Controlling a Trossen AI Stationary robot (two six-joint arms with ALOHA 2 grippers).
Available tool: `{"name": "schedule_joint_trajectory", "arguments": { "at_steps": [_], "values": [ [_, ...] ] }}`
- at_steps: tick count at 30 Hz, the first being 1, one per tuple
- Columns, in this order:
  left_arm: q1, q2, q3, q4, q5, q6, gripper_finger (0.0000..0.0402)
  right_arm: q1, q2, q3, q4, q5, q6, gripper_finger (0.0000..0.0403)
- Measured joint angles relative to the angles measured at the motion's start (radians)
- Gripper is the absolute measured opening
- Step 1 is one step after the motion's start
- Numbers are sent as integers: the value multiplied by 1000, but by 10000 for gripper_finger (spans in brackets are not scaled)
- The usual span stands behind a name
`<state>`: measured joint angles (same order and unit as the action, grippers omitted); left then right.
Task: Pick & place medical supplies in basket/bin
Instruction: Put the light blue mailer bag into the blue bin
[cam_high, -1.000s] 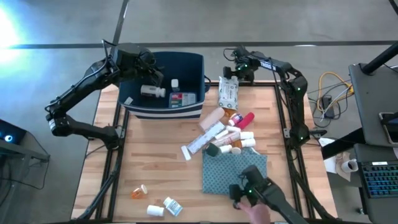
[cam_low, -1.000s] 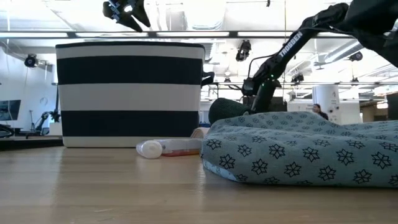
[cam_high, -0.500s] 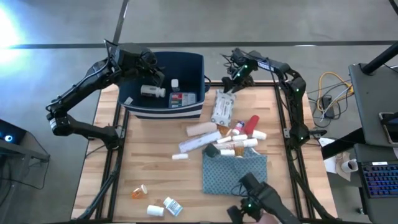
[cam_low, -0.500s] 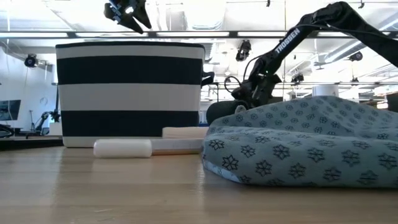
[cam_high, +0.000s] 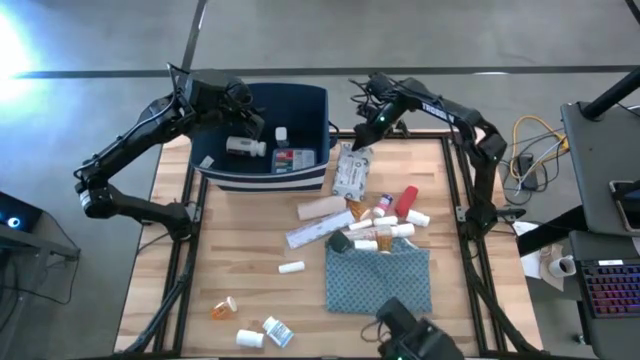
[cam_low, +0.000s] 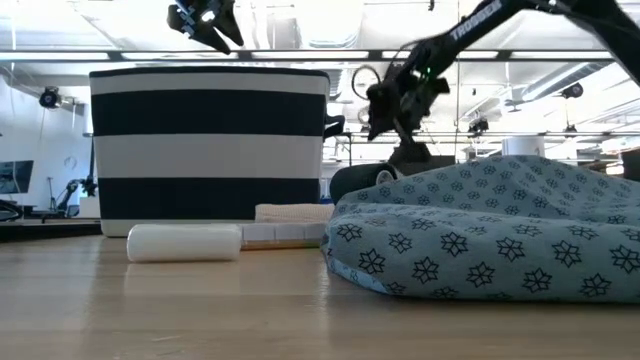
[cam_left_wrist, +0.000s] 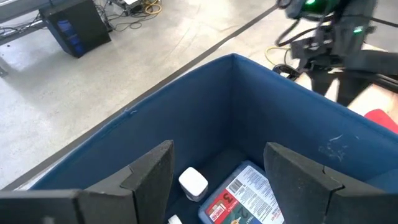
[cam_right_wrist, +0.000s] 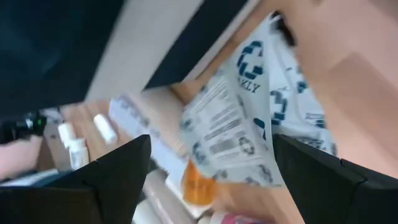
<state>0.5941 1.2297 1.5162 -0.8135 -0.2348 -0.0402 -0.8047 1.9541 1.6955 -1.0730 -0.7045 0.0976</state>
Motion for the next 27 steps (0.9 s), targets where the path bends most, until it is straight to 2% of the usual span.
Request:
{"name": "schedule_joint_trajectory", "arguments": {
  "at_steps": [2, 5, 6, 11, 16, 20, 22, 27],
  "values": [
    [0, 0, 0, 0, 0, 0, 228, 30, -29, -2, -9, 34, -22, 327],
    [0, 0, 0, 0, 0, 0, 228, 79, -69, -12, -23, 163, -37, 327],
    [0, 0, 0, 0, 0, 0, 228, 91, -78, -14, -27, 168, -28, 327],
    [0, 0, 0, 0, 0, 0, 228, 178, -113, -14, -52, -49, 28, 327],
    [0, 0, 0, 0, 0, 0, 228, 300, -123, -17, -64, -66, 39, 327],
    [0, 0, 0, 1, 0, 0, 228, 357, -120, -17, -61, -77, 29, 327],
    [0, 0, 0, 2, 0, 0, 228, 378, -123, -17, -49, 1, 17, 327],
    [0, 0, 0, 2, 0, 0, 228, 377, -178, -16, -57, 330, 31, 327]
  ]
}}
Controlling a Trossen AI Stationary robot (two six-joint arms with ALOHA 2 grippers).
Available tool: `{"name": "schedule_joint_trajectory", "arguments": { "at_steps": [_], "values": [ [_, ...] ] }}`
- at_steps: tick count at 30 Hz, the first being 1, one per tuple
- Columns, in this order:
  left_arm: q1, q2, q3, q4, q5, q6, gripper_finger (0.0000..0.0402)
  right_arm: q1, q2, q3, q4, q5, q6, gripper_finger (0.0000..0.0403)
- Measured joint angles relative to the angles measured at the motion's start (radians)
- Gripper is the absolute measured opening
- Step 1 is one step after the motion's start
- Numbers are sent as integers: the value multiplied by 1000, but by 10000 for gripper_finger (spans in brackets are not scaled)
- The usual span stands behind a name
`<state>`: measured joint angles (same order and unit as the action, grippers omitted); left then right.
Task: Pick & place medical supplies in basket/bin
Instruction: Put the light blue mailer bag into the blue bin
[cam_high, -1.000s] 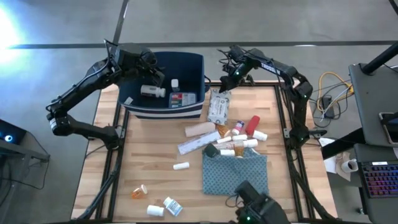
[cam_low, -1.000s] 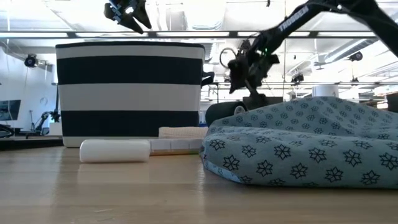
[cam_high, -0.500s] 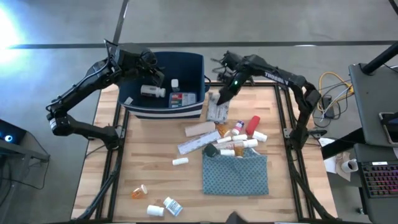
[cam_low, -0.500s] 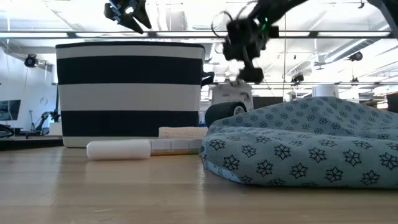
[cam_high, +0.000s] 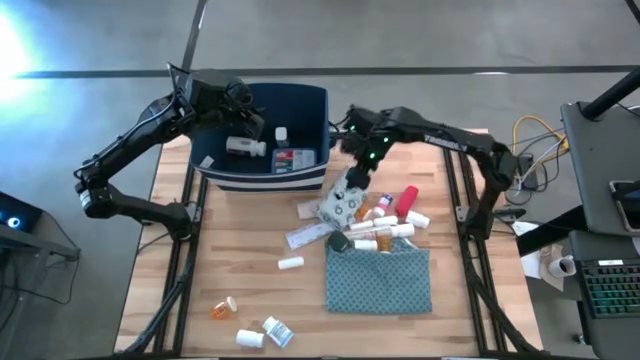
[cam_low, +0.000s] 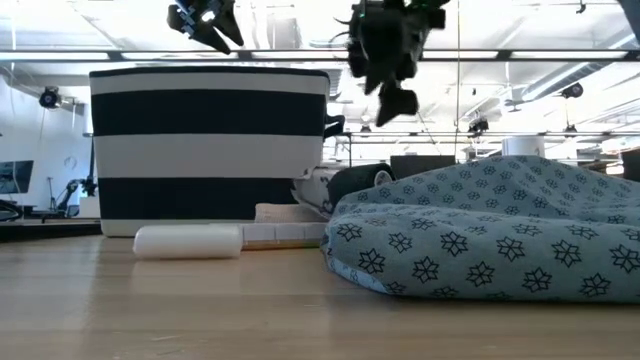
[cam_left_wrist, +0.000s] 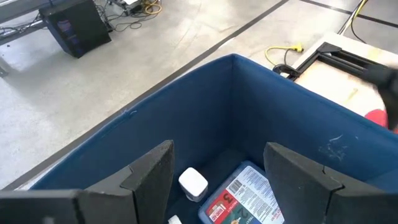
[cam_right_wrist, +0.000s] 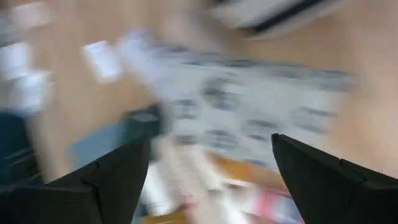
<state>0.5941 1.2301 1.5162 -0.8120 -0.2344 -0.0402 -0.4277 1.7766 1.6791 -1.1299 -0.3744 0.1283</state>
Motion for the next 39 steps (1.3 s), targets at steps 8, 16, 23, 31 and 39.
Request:
{"name": "schedule_joint_trajectory", "arguments": {
  "at_steps": [8, 16, 23, 31, 39],
  "values": [
    [0, 1, -6, 1, 0, -1, 228, -37, -24, -69, -129, 61, 144, 327],
    [0, 1, -52, 0, 0, -6, 228, -50, -66, -391, 85, 1, 346, 327],
    [0, 1, -71, 1, 0, -7, 228, -61, -167, -667, 625, -18, 590, 327],
    [0, 1, -69, 1, 0, -7, 228, -66, -247, -868, 918, -19, 742, 327],
    [0, 1, -69, 12, 0, -8, 228, -69, -290, -939, 938, -4, 808, 327]
  ]
}}
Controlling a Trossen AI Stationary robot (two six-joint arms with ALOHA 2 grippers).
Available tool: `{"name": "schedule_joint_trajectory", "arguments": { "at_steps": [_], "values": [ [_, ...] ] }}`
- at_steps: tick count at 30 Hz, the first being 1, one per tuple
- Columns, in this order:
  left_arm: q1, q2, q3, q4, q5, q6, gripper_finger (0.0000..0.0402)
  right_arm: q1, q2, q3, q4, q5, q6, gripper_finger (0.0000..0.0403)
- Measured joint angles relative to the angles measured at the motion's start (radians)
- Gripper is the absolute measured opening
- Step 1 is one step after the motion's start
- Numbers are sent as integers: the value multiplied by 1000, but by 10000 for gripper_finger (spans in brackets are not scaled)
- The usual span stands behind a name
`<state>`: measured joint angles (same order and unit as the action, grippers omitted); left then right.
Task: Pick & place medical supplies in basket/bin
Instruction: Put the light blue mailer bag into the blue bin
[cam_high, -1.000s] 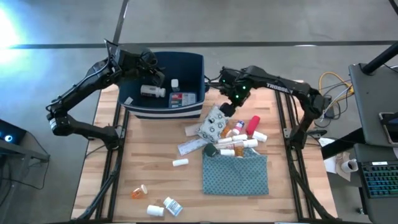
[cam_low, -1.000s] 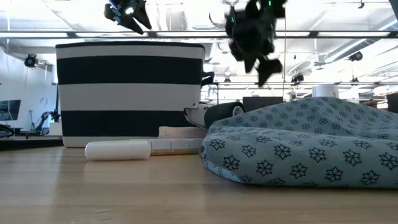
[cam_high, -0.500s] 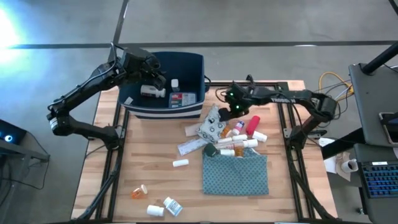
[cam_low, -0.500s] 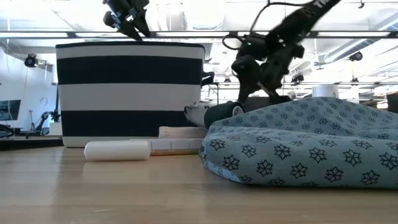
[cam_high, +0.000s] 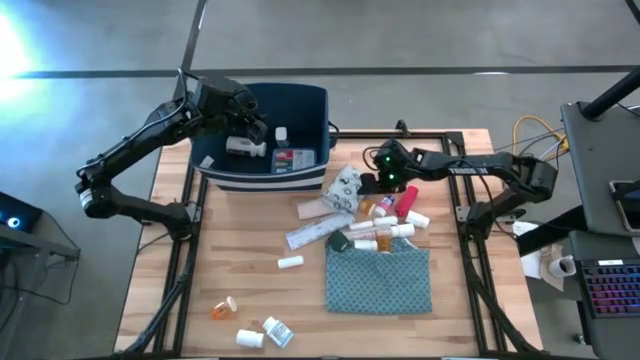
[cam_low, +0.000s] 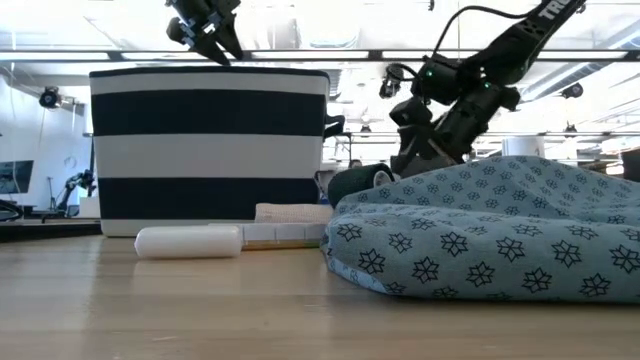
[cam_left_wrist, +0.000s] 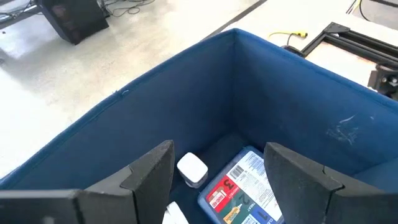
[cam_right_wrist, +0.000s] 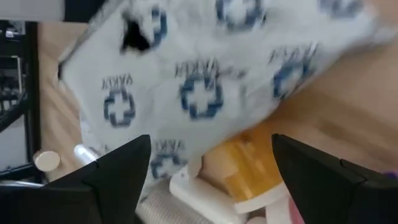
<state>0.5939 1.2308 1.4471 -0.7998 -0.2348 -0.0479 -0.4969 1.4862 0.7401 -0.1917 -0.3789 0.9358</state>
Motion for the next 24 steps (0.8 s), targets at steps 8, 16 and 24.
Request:
{"name": "schedule_joint_trajectory", "arguments": {
  "at_steps": [8, 16, 24],
  "values": [
    [0, 0, 0, 5, 0, -21, 228, 1, 13, -157, 371, 76, 308, 327],
    [0, 0, 1, 5, 0, -33, 228, 3, 32, -246, 498, 220, 525, 327],
    [0, 0, 1, 7, 0, -41, 228, -3, 168, -178, 606, 238, 568, 327]
  ]
}}
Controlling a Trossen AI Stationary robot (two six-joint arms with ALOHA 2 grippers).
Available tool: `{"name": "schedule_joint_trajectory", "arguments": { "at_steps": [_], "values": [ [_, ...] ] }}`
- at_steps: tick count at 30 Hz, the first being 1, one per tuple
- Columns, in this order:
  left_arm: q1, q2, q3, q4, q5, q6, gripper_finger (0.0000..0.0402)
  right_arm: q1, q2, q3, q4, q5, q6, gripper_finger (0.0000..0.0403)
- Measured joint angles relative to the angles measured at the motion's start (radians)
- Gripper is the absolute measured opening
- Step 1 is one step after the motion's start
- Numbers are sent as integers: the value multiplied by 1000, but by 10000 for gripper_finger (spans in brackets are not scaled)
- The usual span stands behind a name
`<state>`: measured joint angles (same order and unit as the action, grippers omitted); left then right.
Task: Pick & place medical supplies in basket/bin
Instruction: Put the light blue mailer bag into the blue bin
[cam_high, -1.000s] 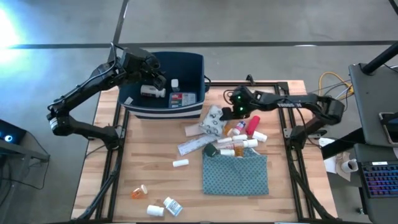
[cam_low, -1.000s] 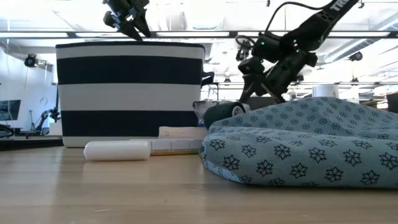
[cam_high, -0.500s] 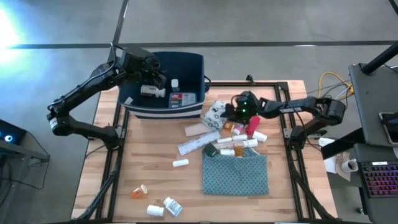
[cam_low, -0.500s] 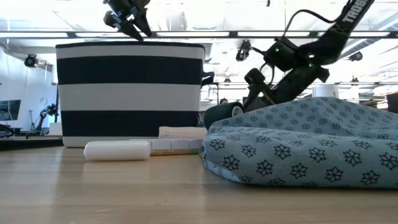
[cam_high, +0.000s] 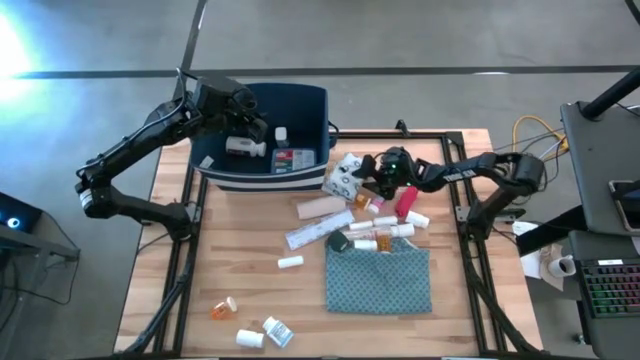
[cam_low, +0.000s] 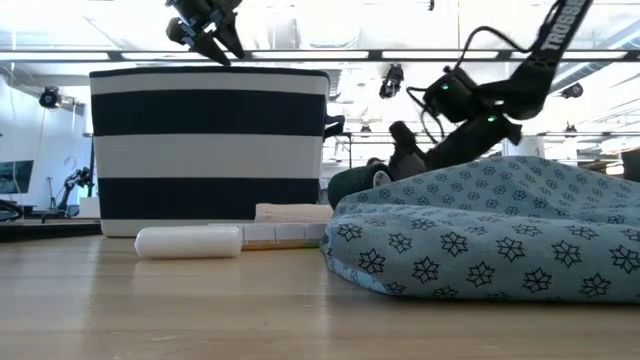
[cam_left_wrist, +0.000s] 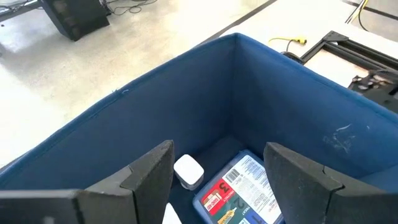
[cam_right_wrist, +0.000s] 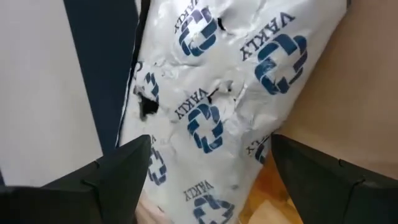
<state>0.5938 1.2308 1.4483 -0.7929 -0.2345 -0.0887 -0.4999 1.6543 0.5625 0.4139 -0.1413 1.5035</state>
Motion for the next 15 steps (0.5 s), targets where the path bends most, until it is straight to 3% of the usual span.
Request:
{"name": "schedule_joint_trajectory", "arguments": {
  "at_steps": [8, 15],
  "values": [
    [0, -1, 4, 0, 0, 0, 228, -14, 202, 179, 9, 2, 13, 326],
    [0, -1, 4, -3, 0, 0, 228, -23, 244, 303, -128, 4, -80, 309]
  ]
}}
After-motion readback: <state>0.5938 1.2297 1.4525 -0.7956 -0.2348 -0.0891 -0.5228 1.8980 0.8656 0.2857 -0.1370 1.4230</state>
